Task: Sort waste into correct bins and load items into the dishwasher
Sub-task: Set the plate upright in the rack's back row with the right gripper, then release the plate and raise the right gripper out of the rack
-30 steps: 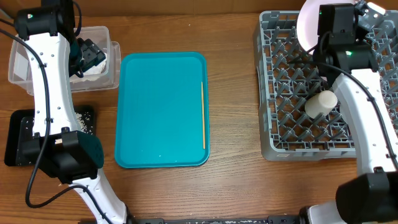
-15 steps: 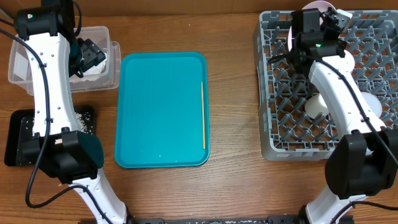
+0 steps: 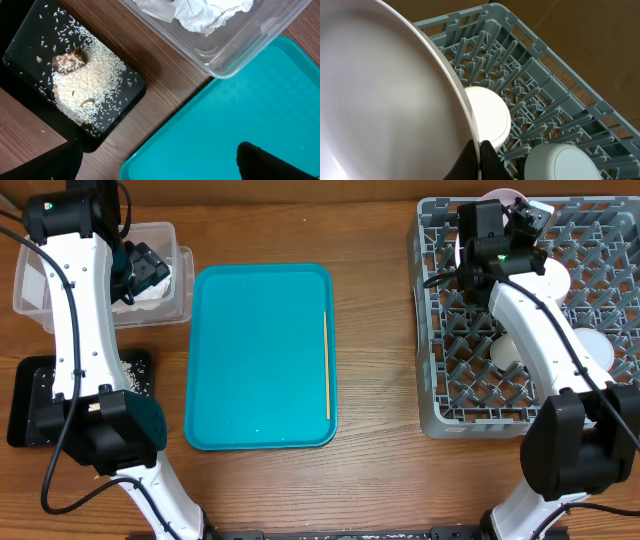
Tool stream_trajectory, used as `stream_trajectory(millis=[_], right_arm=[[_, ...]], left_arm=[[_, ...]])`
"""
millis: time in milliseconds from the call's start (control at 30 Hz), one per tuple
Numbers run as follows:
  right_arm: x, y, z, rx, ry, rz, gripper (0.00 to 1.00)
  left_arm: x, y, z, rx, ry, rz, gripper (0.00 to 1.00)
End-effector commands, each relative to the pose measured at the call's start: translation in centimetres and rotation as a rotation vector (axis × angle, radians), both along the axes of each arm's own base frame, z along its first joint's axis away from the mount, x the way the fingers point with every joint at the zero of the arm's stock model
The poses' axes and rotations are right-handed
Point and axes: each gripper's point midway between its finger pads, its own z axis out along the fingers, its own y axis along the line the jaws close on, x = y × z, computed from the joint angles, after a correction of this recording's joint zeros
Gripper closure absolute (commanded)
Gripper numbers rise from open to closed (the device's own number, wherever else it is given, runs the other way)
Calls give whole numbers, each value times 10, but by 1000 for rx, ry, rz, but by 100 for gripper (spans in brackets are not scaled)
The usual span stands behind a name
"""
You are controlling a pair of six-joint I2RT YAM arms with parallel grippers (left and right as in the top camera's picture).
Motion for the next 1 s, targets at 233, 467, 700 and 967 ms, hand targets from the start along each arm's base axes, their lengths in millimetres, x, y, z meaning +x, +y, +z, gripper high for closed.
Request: stream_trajectory(millis=[233,467,700,967], right_arm=[[-4,12,3,-32,17,15,47],[-1,47,23,-31,15,89,22],[5,44,55,-7,-58,66,26],[16,47,51,317,-34,173,79]], left_arm=[[0,0,4,-4,-14,9,0],[0,0,4,-4,-14,9,0],[0,0,4,-4,-14,9,0],[0,0,4,-4,-14,9,0]])
